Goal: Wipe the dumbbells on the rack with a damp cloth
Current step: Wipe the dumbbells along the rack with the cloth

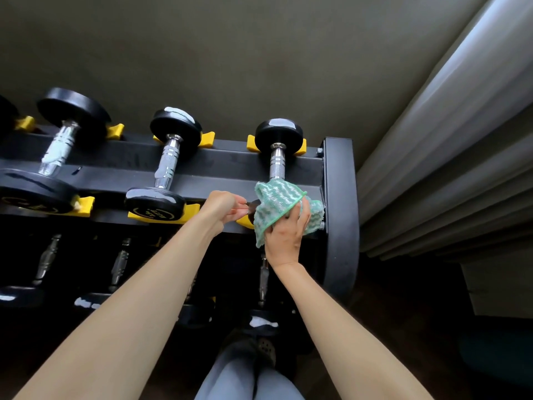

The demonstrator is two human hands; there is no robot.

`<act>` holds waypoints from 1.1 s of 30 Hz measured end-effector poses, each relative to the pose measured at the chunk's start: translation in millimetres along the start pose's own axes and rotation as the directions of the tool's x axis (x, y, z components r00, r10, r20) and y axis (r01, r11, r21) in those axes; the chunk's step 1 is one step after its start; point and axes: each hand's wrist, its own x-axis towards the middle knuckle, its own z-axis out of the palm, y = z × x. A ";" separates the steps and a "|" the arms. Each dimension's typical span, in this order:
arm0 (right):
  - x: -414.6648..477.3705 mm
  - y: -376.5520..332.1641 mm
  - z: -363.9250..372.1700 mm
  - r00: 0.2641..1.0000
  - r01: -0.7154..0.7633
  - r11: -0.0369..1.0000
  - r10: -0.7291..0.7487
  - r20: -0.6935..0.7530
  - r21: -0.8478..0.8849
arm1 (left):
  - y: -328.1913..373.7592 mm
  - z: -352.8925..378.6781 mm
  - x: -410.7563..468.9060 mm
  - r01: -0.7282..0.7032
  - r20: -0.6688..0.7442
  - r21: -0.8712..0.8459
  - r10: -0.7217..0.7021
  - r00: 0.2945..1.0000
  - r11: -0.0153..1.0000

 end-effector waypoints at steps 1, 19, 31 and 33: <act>-0.6 -0.5 -0.4 1.000 -0.009 0.999 0.010 -0.020 0.052 | 0.3 0.9 1.7 -0.003 -0.003 0.004 0.003 1.000 1.000; 51.2 26.8 -43.6 0.427 -0.728 -0.072 0.730 0.534 0.682 | 1.2 8.7 5.0 -0.006 -0.087 0.091 0.014 0.996 0.996; 59.4 33.5 -110.1 0.507 -0.689 -0.473 0.227 0.832 0.549 | 50.7 50.6 -27.9 -0.333 0.030 0.040 0.332 0.943 0.942; 61.5 28.2 -116.9 0.504 -0.735 -0.444 0.146 0.851 0.512 | 62.7 58.8 -42.1 -0.289 0.211 0.032 0.276 0.938 0.957</act>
